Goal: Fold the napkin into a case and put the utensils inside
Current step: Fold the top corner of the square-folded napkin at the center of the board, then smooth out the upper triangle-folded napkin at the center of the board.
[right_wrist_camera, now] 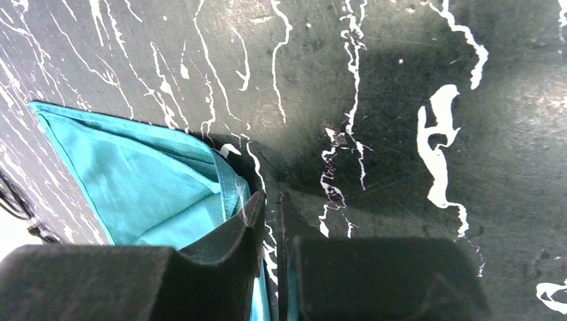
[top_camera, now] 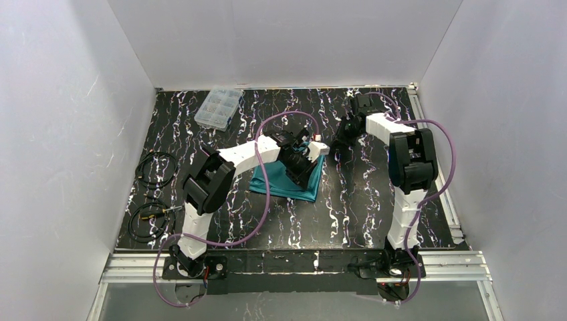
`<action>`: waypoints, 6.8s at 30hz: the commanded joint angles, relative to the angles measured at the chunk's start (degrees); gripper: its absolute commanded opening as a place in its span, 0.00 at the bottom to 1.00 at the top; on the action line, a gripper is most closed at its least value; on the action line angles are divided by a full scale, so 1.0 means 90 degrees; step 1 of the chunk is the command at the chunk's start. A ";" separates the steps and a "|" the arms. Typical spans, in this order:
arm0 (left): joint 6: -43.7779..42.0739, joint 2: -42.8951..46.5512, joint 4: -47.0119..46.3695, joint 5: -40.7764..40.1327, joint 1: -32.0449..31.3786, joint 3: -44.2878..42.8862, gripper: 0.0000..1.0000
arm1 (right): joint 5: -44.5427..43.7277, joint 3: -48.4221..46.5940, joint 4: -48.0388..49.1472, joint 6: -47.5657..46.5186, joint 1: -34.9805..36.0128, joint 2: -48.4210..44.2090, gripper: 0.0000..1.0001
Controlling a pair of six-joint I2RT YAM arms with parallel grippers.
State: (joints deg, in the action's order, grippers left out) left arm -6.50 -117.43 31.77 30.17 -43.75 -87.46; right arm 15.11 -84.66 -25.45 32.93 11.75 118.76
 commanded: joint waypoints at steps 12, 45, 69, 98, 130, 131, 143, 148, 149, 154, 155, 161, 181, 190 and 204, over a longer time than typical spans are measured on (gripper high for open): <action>0.0223 0.0206 0.0091 0.0039 -0.0052 0.0042 0.44 | 0.0607 0.0055 0.0266 0.0265 0.0074 -0.0568 0.20; -0.1649 0.1609 0.0902 -0.1088 0.2170 0.1370 0.54 | -0.0186 0.2726 0.0372 0.0912 0.2306 -0.2599 0.39; -0.2051 0.2113 -0.0268 -0.1850 0.2175 0.2490 0.31 | -0.0201 0.3186 0.0199 0.1280 0.2328 -0.2843 0.38; -0.2501 0.2521 -0.0962 -0.2479 0.1648 0.3140 0.31 | 0.0029 0.3740 0.0930 0.1830 0.2330 -0.2656 0.30; -0.2626 0.2617 -0.0862 -0.2383 0.1550 0.3173 0.29 | -0.0082 0.4171 0.1748 0.2481 0.2325 -0.2710 0.32; -0.2643 0.2625 -0.0859 -0.2381 0.1550 0.3189 0.29 | -0.0083 0.4172 0.1769 0.2492 0.2336 -0.2704 0.30; -0.2888 0.2712 -0.0697 -0.2254 0.1550 0.3227 0.27 | -0.0152 0.3972 0.1727 0.2484 0.2320 -0.2917 0.01; -0.2880 0.2814 -0.0563 -0.2193 0.1547 0.3176 0.27 | -0.0166 0.3968 0.1571 0.2438 0.2309 -0.3111 0.01; -0.2876 0.2834 -0.0549 -0.2192 0.1550 0.3170 0.27 | -0.0171 0.3968 0.1543 0.2423 0.2309 -0.3153 0.01; -0.2931 0.2934 -0.0476 -0.2276 0.1550 0.3138 0.29 | -0.0257 0.3884 0.1251 0.2299 0.2316 -0.3403 0.01; -0.2931 0.2977 -0.0443 -0.2271 0.1550 0.3123 0.32 | -0.0270 0.3880 0.1197 0.2274 0.2307 -0.3438 0.01; -0.2911 0.3258 0.0050 -0.1887 0.1550 0.2936 0.42 | -0.0269 0.3942 0.0959 0.2166 0.2284 -0.3506 0.01; -0.2505 0.2251 0.0068 -0.1813 0.1521 0.2166 0.40 | -0.0388 0.3983 0.0540 0.1672 0.2260 -0.3301 0.01; -0.2696 0.2159 -0.0317 -0.2142 0.1518 0.2651 0.38 | -0.0413 0.3968 0.0507 0.1482 0.2239 -0.3078 0.01; -0.2871 0.2220 -0.0702 -0.2367 0.1511 0.3141 0.37 | -0.0397 0.3927 0.0426 0.1350 0.2154 -0.3031 0.04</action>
State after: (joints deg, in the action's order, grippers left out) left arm -31.53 -98.26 26.11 9.47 -29.87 -60.71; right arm 11.94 -47.92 -20.03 46.22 31.83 91.48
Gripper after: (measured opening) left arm 0.373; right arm 0.030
